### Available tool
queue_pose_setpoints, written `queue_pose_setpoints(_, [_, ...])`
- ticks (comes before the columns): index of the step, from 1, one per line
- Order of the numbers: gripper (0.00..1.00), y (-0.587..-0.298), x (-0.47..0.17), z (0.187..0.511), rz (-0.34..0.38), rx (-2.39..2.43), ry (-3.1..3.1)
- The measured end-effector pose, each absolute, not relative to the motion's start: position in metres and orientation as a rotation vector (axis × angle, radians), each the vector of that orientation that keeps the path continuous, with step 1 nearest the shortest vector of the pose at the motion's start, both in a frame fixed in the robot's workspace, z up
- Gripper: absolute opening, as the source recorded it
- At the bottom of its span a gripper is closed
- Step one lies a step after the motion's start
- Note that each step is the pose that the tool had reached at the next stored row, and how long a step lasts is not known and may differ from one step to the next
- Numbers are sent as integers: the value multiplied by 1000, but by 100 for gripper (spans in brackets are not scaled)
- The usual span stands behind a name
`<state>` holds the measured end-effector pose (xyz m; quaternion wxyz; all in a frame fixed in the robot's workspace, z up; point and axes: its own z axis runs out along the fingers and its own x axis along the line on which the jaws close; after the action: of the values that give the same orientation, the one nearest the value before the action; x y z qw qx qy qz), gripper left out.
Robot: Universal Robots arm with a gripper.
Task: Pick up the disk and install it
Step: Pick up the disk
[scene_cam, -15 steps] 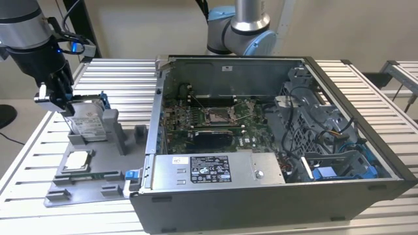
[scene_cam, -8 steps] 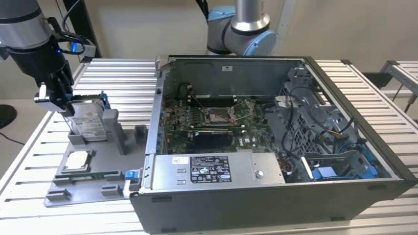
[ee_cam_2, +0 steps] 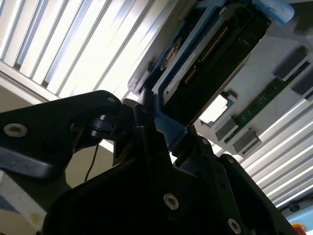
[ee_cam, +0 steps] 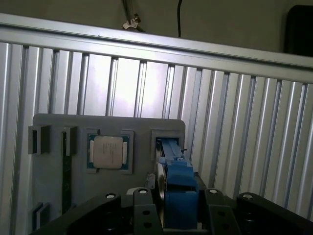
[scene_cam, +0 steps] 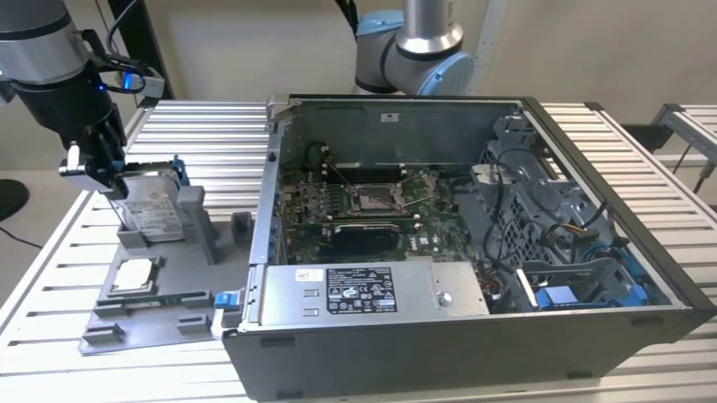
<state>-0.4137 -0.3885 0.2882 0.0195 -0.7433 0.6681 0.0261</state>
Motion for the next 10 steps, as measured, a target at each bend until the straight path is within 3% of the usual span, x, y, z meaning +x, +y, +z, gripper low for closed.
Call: queue_pose_setpoints(10, [0, -388, -414, 290, 81, -2307, 2073])
